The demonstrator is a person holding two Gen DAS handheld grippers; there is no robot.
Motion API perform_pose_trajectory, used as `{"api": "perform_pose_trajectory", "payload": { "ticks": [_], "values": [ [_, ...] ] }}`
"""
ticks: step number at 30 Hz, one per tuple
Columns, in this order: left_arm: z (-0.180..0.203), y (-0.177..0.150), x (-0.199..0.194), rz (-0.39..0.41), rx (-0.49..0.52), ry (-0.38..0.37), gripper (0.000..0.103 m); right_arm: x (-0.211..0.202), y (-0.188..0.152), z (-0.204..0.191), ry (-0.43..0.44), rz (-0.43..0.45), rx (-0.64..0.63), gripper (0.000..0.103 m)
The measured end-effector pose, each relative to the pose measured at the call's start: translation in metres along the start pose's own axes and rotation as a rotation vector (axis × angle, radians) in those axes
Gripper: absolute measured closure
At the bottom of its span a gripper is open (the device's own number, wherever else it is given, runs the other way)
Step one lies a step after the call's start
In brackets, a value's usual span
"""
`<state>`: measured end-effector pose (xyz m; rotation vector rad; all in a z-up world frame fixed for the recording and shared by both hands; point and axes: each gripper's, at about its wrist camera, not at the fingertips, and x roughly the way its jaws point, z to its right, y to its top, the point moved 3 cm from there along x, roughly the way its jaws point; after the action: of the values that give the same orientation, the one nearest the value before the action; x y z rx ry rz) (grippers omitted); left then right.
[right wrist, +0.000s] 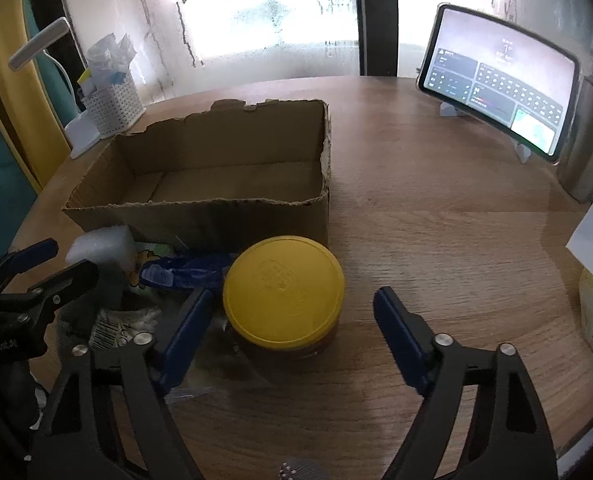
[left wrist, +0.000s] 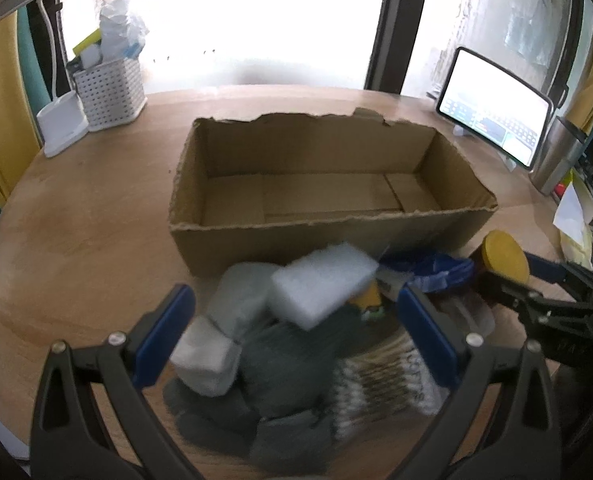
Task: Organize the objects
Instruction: 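Move the left tool toward the white sponge while the right tool approaches the yellow-lidded jar, then grasp the white foam sponge with the left tool while the right tool grasps the yellow-lidded jar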
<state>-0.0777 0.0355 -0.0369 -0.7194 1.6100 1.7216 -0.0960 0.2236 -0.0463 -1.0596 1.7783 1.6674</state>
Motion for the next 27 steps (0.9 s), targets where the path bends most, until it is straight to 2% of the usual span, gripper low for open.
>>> {"api": "perform_pose_trajectory", "payload": {
  "ticks": [8, 13, 16, 18, 20, 24, 27],
  "values": [
    [0.009, 0.008, 0.012, -0.014, -0.008, 0.013, 0.001, 0.005, -0.001, 0.007, 0.082, -0.021, -0.012, 0.038],
    [0.015, 0.009, 0.022, -0.024, -0.006, 0.027, 0.002, 0.006, 0.0, 0.008, 0.098, -0.013, -0.043, 0.04],
    [0.015, 0.009, 0.027, -0.043, -0.017, 0.03, 0.019, 0.006, 0.0, 0.009, 0.104, -0.008, -0.053, 0.04],
    [0.015, 0.008, 0.029, -0.047, -0.015, 0.035, 0.02, 0.007, 0.0, 0.01, 0.106, -0.005, -0.058, 0.04],
    [0.017, 0.008, 0.029, -0.046, 0.001, 0.05, 0.034, 0.005, 0.001, 0.01, 0.105, 0.004, -0.063, 0.04],
    [0.016, 0.006, 0.027, -0.043, -0.008, 0.043, 0.042, 0.003, 0.002, 0.01, 0.11, 0.02, -0.07, 0.04],
    [0.014, 0.006, 0.025, -0.041, -0.011, 0.031, 0.042, 0.003, 0.002, 0.009, 0.105, 0.02, -0.072, 0.04]
  ]
}}
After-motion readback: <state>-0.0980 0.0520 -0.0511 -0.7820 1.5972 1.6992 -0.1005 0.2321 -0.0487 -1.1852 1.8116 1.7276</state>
